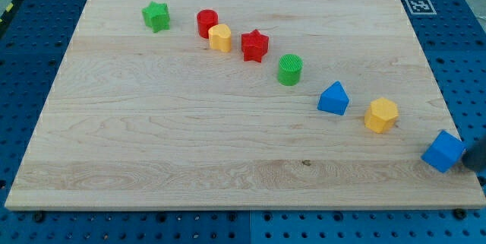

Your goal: Move the blue cube diagonally to the yellow hexagon

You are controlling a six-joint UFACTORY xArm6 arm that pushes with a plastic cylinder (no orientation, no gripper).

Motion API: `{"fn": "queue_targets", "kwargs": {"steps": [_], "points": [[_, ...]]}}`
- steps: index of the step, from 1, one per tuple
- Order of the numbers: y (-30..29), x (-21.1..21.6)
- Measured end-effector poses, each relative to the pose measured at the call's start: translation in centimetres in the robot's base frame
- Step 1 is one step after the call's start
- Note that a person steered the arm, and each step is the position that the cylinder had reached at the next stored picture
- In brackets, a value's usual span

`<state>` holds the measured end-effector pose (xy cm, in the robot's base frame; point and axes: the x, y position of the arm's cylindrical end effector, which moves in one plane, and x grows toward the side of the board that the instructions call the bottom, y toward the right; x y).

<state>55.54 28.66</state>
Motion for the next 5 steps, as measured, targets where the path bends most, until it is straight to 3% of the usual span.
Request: {"fn": "queue_targets", "kwargs": {"steps": [1, 2, 3, 4, 5], "points": [[-2.3, -6.1], [-0.6, -5.1], [0.7, -0.7], [0.0, 2.5], [-3.9, 2.7]]}}
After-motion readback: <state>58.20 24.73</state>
